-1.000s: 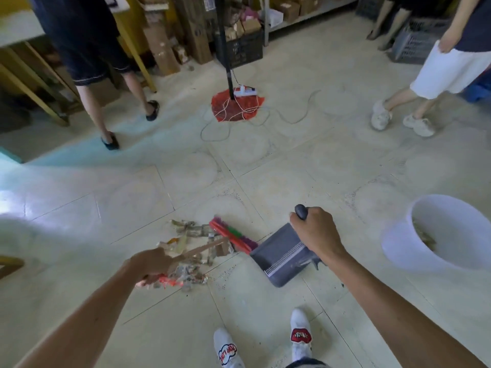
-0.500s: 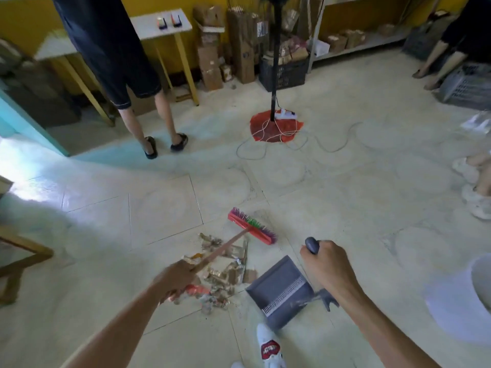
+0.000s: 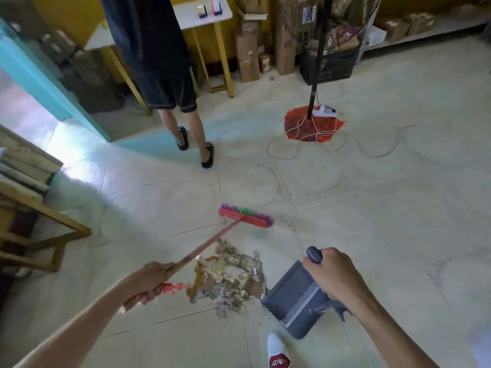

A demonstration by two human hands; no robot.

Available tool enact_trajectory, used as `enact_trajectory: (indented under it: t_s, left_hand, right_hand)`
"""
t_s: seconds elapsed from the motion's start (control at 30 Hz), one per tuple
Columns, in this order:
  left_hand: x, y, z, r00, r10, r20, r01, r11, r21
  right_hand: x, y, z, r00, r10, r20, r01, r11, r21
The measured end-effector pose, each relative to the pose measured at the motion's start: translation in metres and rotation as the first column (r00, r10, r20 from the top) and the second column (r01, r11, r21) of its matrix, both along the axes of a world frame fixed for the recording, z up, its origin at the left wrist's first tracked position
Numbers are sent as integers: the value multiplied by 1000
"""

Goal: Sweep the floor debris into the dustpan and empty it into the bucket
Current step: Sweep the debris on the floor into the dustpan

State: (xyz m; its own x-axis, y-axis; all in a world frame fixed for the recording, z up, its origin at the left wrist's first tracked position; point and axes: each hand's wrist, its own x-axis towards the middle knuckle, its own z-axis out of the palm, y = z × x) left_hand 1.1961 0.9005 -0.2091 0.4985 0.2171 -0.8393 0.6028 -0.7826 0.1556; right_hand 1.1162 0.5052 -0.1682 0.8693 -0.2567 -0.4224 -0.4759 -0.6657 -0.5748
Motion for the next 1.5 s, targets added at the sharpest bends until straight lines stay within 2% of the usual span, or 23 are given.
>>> enact_trajectory:
  t_s: [0.07, 0.13, 0.27, 0.4, 0.47, 0.57, 0.63, 0.7, 0.8, 0.83, 0.9, 0.97, 1.0, 1.07, 1.1, 1.13, 1.23, 1.33, 1.43, 1.5]
  left_hand:
    - [3, -17, -22, 998, 42, 52, -41, 999, -22]
    - [3, -38, -39, 992, 119, 44, -117, 992, -55]
    - [-23, -83, -55, 938, 332, -99, -343, 929, -137]
    - [-50, -59, -34, 897, 385, -216, -434, 858, -274]
    - [-48, -18, -10, 848, 471, -242, -528, 787, -320]
    - [-56, 25, 16, 681, 645, -346, -732, 585, -350]
    - [-72, 28, 15, 612, 688, -390, -790, 503, -351]
    - [-88, 16, 2, 605, 718, -345, -795, 517, -317]
    - [-105, -23, -21, 638, 743, -200, -763, 577, -291]
    - [-110, -37, -28, 616, 764, -189, -779, 557, -289]
    - [-119, -62, -39, 479, 834, -274, -861, 386, -333]
    - [-127, -76, -44, 299, 875, -381, -910, 141, -390]
    - [-131, -78, -42, 215, 873, -438, -911, 17, -412]
    - [-134, -72, -28, 95, 847, -524, -883, -171, -438]
    - [-134, -64, -18, 63, 830, -554, -859, -237, -454]
    - [-134, -52, -9, 52, 829, -557, -849, -257, -462]
    - [-126, -11, 10, 101, 839, -535, -855, -202, -478]
    - [-103, 4, 4, 169, 869, -464, -864, -96, -495]
    - [-51, -7, -23, 334, 888, -316, -852, 140, -505]
    - [-10, -17, -44, 500, 847, -182, -790, 360, -496]
  right_hand:
    - [1, -3, -6, 1000, -3, -9, 4, 1000, 16]
    - [0, -8, -10, 1000, -4, -6, 4, 1000, 8]
    - [0, -14, -9, 1000, -1, -15, 1, 1000, -3]
    - [3, -15, 1, 1000, 17, -7, -17, 1000, 9]
    - [5, -13, 6, 999, 32, 1, -32, 999, 14]
    - [6, -11, 13, 998, 61, 2, -62, 998, 10]
    - [6, -11, 15, 997, 78, 2, -78, 997, 0]
    - [6, -12, 15, 996, 93, -11, -93, 996, -2]
    - [4, -14, 16, 996, 79, -47, -79, 997, 0]
    - [3, -14, 16, 996, 77, -50, -78, 997, -3]
    - [-2, -14, 17, 995, 89, -46, -90, 996, -15]
    - [-6, -13, 17, 995, 90, -46, -91, 996, -17]
    - [-8, -13, 18, 995, 89, -52, -90, 996, -21]
    - [-11, -11, 18, 994, 88, -68, -90, 996, -26]
    - [-12, -10, 19, 993, 88, -75, -90, 996, -27]
    - [-14, -9, 20, 993, 88, -79, -91, 995, -29]
    - [-20, -8, 22, 995, 80, -67, -82, 996, -28]
    - [-22, -16, 22, 998, 40, -41, -41, 999, -30]
    - [-9, -24, 20, 999, 14, -51, -12, 999, 37]
    - [9, -19, 17, 996, -41, -86, 62, 964, 259]
